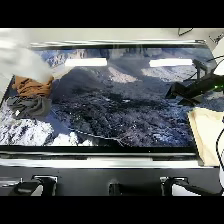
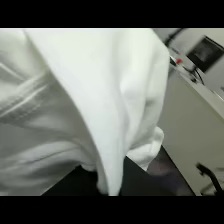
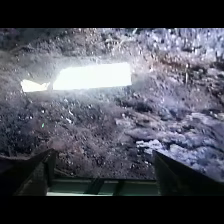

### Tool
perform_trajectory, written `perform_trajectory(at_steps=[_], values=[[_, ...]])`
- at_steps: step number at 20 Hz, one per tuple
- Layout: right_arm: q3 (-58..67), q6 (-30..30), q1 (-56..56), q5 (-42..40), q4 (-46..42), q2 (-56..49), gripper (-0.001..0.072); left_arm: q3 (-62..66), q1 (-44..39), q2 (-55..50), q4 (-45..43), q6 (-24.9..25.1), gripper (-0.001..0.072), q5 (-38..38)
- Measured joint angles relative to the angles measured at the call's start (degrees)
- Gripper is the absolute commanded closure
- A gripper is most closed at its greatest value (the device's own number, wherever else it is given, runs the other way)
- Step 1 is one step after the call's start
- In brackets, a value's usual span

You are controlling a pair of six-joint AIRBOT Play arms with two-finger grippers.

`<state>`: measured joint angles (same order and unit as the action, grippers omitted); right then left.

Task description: Fold the clothes and pants, and hang the long-sleeved shirts on hangers.

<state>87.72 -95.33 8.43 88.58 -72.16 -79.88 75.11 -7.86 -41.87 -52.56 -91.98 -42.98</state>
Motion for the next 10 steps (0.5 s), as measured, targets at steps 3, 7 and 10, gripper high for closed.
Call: perform_trajectory(at_steps=[3,7,10], values=[[0.0,0.83,0.0,1.77,-0.09,0.0,0.003,-7.43,-13.29,-7.56,-0.87,-0.55,0.0683,0.9],[0.0,1.49,0.0,4.5,-0.7,0.0,0.003,-12.72,-25.42,-23.8,0.07,-1.44,0.0656,1.36],[0.0,1.73,0.0,5.55,-0.9,0.0,0.0029,-10.16,-29.94,-34.62,3.39,0.37,-0.0004,-0.68]])
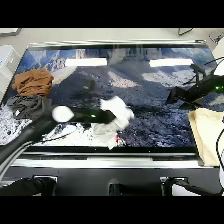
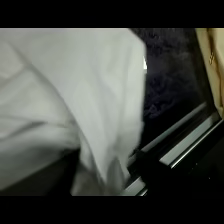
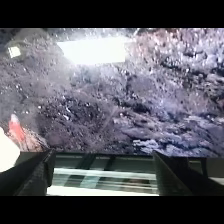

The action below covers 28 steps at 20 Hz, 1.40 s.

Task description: Fold the clothes and pants, and hang the long-sleeved shirts on hangers.

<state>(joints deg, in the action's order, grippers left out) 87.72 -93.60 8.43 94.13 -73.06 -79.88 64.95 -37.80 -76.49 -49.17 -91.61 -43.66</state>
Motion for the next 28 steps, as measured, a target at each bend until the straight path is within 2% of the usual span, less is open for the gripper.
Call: perform_trajectory(at_steps=[3,7,9,12,16,22,23,25,26,28], values=[[0.0,-0.02,0.0,-0.26,0.17,0.0,0.0022,8.02,1.29,-5.53,1.27,3.41,-0.0004,-6.78],[-0.04,1.55,-0.09,-2.08,4.55,0.0,0.0008,19.47,11.67,-7.13,-5.11,5.53,-0.0003,-20.31],[-0.9,2.62,-0.11,-4.44,6.75,-0.04,0.0007,20.63,17.97,-7.39,-8.13,5.27,-0.0003,-28.68],[-4.76,2.73,-0.11,-10.4,8.63,-0.72,0.0008,14.75,24.28,-7.1,-10.05,5.14,-0.0002,-35.89],[-9.7,2.1,-0.11,-14.69,11.43,-5.05,0.0008,1.38,25.79,-6.75,-7.85,7.15,-0.0003,-34.67],[-11.63,2.08,-0.11,-17.35,16.57,-12.15,0.0007,-9.09,20.5,-9.35,-0.15,8.74,0.0005,-20.02],[-11.72,2.05,-0.11,-17.7,17.03,-13.09,0.0008,-9.6,19.63,-9.99,0.66,8.81,0.0132,-18.51],[-11.82,2.08,-0.11,-17.84,17.7,-14.64,0.0008,-10.25,18.21,-11.15,1.7,9.01,0.0616,-15.69],[-11.85,2.08,-0.2,-17.94,17.94,-15.23,0.0008,-10.47,17.81,-11.52,1.95,9.14,0.068,-15.04],[-11.89,2.1,-0.87,-18.16,18.08,-16.33,0.0009,-10.64,17.27,-11.74,2.6,10.1,0.0681,-13.79]])
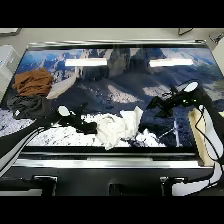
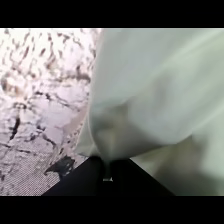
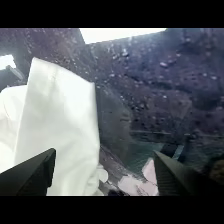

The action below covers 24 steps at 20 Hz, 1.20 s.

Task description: Fold the clothes and pants, and hang the long-sleeved shirts on hangers.

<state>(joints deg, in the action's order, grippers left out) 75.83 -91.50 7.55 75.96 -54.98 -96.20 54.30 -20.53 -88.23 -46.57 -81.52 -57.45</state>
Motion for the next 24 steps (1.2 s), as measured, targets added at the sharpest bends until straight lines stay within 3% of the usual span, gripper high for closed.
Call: perform_trajectory(at_steps=[6,8,9,10,11,17,24], values=[[-0.02,0.0,-6.05,-4.85,2.45,-4.04,0.0015,0.04,-0.48,1.73,0.07,1.66,0.0681,0.0],[0.02,-1.07,-7.82,-5.92,5.07,-5.49,0.0105,0.04,-0.52,2.4,-0.39,1.86,0.0681,-0.85],[0.04,-1.53,-8.55,-6.62,5.79,-6.12,0.0315,0.04,-0.55,2.73,-0.61,1.88,0.0681,-1.11],[0.02,-1.68,-9.18,-7.45,5.79,-6.71,0.0636,0.04,-0.57,3.1,-0.85,1.9,0.0681,-1.38],[-0.07,-1.99,-9.66,-8.37,5.7,-7.21,0.0675,0.04,-0.57,3.5,-1.16,1.95,0.0681,-1.57],[5.25,2.12,-7.93,-9.64,5.53,-1.95,0.0677,4.13,2.97,8.85,-8.37,2.03,0.0682,-4.74],[22.6,8.79,-0.9,-13.49,0.87,18.97,0.0676,27.89,13.7,23.26,-14.47,2.05,0.0682,-8.59]])
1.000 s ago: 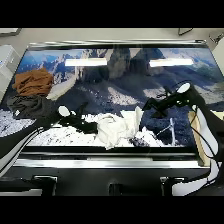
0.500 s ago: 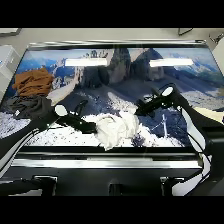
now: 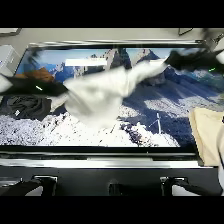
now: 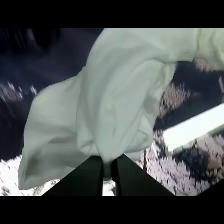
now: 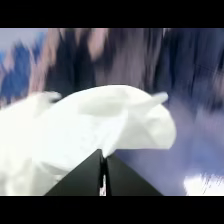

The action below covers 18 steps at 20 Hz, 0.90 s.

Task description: Fold the clothes and pants, and hang the long-sleeved shirts on hangers.

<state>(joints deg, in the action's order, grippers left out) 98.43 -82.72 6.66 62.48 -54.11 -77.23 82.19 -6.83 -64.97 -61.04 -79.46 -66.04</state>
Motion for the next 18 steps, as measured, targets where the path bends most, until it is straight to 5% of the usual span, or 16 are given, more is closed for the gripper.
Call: perform_trajectory(at_steps=[5,11,15,18], values=[[3.54,1.92,1.05,0.24,-9.03,17.29,0.0676,13.62,3.76,10.14,-4.52,-2.51,0.0682,-0.98],[0.44,-3.69,1.27,23.15,-21.64,25.29,0.0676,15.56,3.98,13.86,-11.34,-7.02,0.0682,-3.74],[-17.14,-6.93,1.27,34.29,-24.3,26.16,0.0675,6.99,2.32,9.49,-12.66,-6.56,0.0681,-2.19],[-34.32,-7.8,1.29,30.25,-24.98,26.32,0.0675,-2.23,-0.28,1.55,-13.05,-5.73,0.068,4.11]])
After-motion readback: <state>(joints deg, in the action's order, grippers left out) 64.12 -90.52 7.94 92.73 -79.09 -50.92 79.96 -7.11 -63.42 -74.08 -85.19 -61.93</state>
